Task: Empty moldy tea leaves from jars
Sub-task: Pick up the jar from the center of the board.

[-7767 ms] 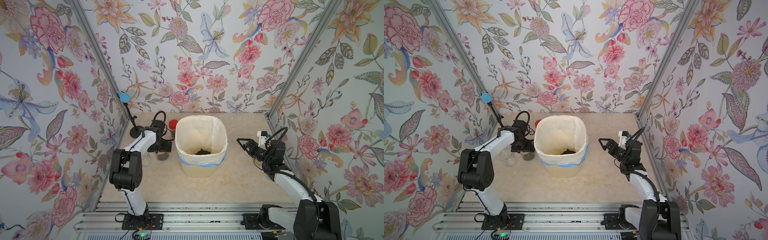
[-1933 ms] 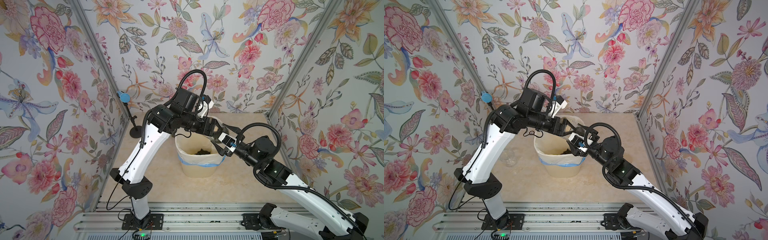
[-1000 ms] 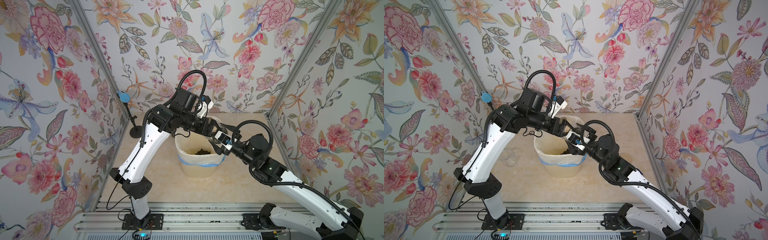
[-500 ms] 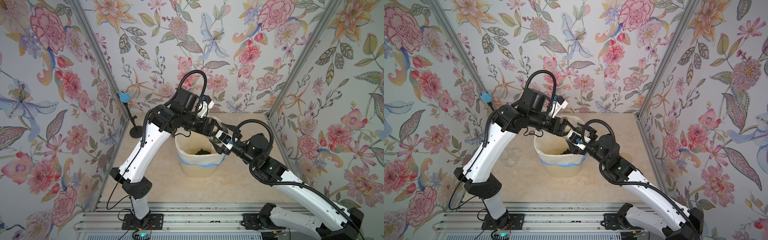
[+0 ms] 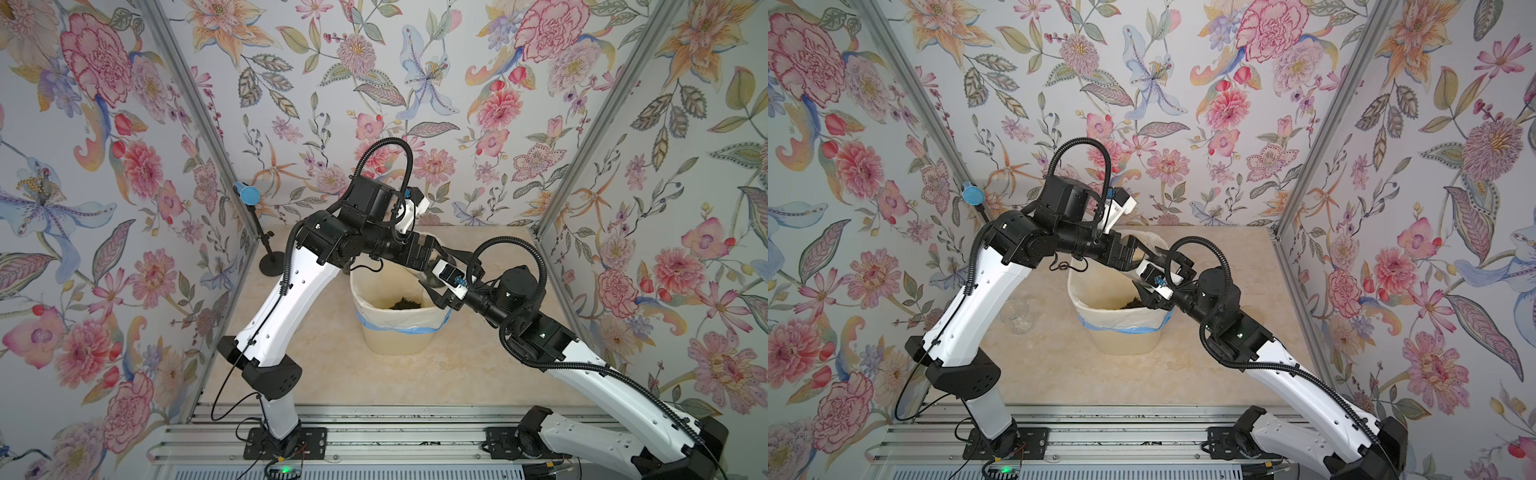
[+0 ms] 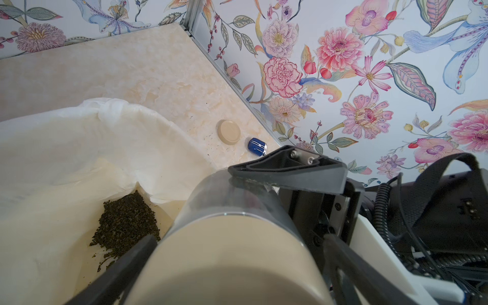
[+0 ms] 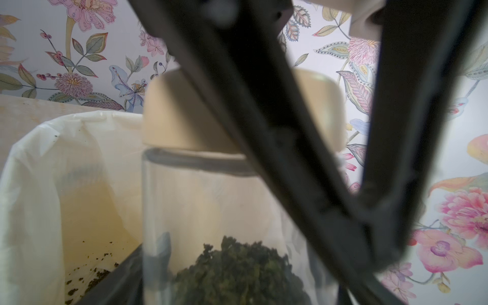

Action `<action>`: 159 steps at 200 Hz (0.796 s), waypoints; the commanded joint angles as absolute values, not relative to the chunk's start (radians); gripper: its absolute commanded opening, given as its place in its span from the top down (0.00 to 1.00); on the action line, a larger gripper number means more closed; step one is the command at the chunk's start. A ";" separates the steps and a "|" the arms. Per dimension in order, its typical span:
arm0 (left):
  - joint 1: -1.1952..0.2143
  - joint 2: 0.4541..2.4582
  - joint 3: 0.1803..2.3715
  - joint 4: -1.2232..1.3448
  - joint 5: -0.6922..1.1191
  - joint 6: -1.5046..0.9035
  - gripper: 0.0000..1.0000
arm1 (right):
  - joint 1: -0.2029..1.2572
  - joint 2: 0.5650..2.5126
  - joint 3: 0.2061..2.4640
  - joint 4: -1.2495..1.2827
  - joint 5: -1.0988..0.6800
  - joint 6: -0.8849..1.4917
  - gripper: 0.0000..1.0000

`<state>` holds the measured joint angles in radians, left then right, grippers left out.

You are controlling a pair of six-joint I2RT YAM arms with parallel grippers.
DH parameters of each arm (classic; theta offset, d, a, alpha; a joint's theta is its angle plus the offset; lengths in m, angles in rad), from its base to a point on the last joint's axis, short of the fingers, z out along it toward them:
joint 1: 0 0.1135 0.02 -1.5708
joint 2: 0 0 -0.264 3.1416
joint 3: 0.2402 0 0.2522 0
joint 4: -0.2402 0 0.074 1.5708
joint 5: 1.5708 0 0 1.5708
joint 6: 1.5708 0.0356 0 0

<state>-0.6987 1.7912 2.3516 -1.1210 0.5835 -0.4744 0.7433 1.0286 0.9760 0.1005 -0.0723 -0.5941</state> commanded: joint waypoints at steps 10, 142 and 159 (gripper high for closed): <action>-0.699 1.758 2.346 -1.059 0.595 -0.453 0.00 | 0.739 1.007 0.984 0.168 -0.103 -0.571 0.46; -0.620 1.679 2.263 -0.975 0.609 -0.480 0.00 | 0.704 0.991 0.970 0.165 -0.117 -0.539 0.46; -0.603 1.663 2.256 -0.972 0.603 -0.477 0.00 | 0.699 0.991 0.969 0.164 -0.118 -0.536 0.46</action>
<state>-0.6338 1.7069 2.2715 -0.9939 0.5972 -0.4797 0.7082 1.0267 0.9661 0.0822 -0.0986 -0.5591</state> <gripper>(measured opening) 0.996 0.877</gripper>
